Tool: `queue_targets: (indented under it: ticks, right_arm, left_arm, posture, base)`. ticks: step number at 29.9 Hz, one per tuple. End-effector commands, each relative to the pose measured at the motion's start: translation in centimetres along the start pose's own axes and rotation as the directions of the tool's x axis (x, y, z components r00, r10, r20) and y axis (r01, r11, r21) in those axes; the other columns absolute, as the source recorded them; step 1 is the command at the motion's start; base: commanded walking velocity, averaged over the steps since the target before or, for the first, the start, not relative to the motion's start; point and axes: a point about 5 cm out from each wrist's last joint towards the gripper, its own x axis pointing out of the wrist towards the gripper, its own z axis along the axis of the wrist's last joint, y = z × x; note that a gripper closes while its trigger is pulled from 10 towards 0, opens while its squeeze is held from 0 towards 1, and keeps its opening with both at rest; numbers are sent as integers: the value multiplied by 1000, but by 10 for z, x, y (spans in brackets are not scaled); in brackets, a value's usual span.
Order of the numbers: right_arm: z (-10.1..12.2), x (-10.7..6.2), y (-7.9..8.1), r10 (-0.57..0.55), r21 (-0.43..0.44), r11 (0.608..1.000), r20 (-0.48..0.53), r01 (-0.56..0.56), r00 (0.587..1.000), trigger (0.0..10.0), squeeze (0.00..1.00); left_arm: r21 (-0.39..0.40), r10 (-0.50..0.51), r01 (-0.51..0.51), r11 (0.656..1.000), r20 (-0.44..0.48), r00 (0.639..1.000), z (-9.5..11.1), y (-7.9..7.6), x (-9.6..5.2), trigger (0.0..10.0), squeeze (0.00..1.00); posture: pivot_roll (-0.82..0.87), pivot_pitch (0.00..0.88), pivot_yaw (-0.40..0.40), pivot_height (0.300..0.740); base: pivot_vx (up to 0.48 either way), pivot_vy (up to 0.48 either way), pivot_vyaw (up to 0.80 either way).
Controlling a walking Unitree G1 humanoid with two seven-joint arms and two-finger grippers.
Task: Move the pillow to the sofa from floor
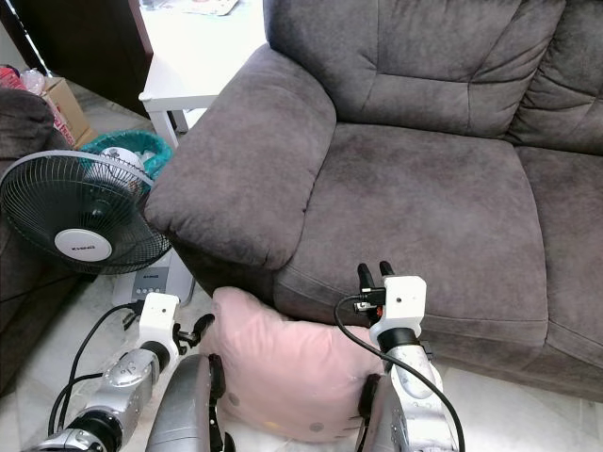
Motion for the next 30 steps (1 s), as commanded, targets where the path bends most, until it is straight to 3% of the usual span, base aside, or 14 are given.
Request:
queue_targets:
  ticks: [1,14,22,30]
  right_arm:
    - [0,0,0,-5,9,1000,5,5,1000,10000,0]
    - [0,1,0,-11,-6,1000,-6,11,1000,10000,0]
    - [-1,1,1,1,-2,1000,-5,-1,1000,10000,0]
    - [0,-1,-1,0,-3,1000,0,0,1000,10000,0]
  left_arm:
    - [5,10,-10,1000,-14,1000,-4,3,-2,10000,0]
    - [-6,30,-30,1000,-8,1000,-8,6,-5,10000,0]
    - [-2,23,-23,1000,-2,1000,-7,6,-4,10000,0]
    - [-4,13,-13,1000,1,1000,-6,5,-4,10000,0]
  posture:
    - [89,114,-5,538]
    - [90,119,-5,538]
    - [89,120,-7,493]
    - [84,124,-12,493]
  base:
    - [0,0,0]
    - [0,0,0]
    - [0,0,0]
    - [0,0,0]
